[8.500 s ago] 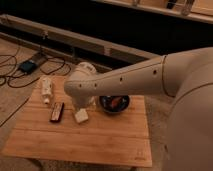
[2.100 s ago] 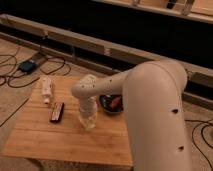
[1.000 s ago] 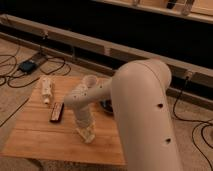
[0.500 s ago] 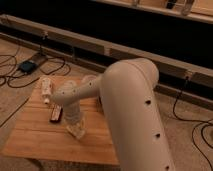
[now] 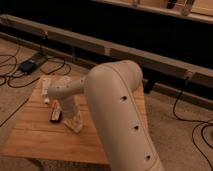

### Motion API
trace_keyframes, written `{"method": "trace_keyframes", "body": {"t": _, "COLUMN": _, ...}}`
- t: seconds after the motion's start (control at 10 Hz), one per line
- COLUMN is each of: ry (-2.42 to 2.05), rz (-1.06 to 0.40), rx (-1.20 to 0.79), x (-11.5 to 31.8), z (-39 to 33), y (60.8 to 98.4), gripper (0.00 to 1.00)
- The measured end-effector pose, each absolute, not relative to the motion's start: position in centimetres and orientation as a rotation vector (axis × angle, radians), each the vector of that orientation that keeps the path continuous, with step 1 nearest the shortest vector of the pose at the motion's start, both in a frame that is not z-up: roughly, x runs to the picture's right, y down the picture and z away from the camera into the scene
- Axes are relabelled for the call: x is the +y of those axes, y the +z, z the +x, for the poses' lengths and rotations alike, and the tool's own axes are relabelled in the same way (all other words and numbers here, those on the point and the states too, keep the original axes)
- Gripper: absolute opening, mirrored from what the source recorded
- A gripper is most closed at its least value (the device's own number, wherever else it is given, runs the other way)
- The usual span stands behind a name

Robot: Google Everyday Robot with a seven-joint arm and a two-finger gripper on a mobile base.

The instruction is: Wipe the white sponge on the table

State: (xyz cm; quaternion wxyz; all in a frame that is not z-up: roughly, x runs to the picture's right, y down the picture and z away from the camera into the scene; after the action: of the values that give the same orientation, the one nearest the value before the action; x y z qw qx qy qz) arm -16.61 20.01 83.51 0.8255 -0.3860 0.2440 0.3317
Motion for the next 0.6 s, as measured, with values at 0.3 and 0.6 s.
{"method": "trace_keyframes", "body": {"t": 0.3, "ry": 0.805, "rz": -0.811, "rx": 0.556, "x": 18.0, "z": -14.8, "y": 85.2, "gripper": 0.00}}
{"method": "trace_keyframes", "body": {"t": 0.6, "ry": 0.903, "rz": -0.812, "rx": 0.618, "x": 18.5, "z": -11.1, "y": 85.6, "gripper": 0.00}}
